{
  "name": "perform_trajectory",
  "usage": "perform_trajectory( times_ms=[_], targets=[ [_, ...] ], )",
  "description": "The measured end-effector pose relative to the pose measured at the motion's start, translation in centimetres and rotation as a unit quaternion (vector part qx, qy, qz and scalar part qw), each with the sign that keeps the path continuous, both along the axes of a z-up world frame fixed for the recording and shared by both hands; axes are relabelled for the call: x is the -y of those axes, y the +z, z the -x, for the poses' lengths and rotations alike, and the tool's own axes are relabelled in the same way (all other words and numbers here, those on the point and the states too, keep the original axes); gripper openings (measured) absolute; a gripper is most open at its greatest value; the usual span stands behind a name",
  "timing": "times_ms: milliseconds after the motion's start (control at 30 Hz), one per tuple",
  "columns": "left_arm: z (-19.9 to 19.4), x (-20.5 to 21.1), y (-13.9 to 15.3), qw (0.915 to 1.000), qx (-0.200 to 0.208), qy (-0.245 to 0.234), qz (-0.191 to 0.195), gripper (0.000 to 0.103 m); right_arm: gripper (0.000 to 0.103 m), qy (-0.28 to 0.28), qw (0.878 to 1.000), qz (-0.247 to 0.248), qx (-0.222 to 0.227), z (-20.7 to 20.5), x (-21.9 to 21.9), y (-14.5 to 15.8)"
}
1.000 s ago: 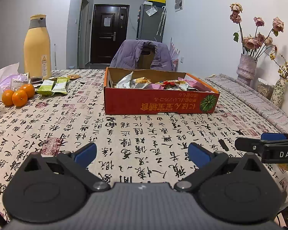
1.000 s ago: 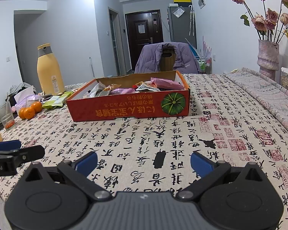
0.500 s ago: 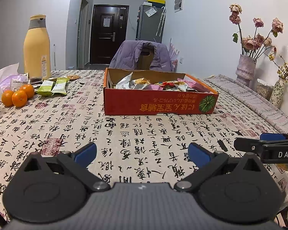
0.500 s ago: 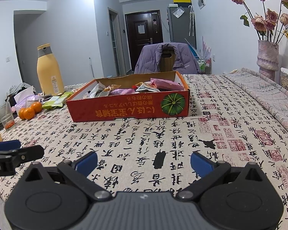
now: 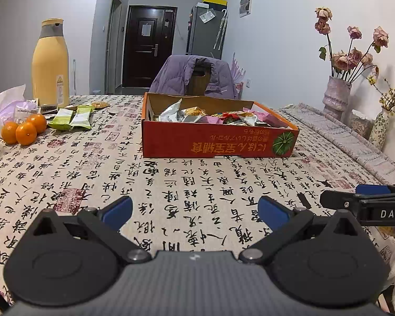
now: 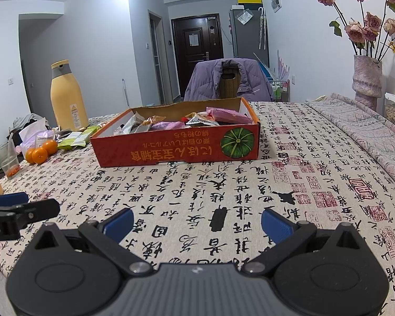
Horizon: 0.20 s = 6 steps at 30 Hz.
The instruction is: Organize snacks
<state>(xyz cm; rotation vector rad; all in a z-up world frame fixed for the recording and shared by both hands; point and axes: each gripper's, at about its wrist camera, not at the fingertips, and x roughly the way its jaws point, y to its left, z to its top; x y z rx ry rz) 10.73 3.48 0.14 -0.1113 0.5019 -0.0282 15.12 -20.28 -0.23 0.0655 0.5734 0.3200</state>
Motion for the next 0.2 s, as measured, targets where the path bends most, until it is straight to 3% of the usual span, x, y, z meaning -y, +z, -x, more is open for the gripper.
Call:
perform_trajectory(
  times_ms=[200],
  targets=[
    [0.05, 0.22, -0.01, 1.0000, 0.003, -0.002, 0.000, 0.103, 0.103, 0.001, 1.000, 0.001, 0.000, -0.03, 0.03, 0.01]
  ],
)
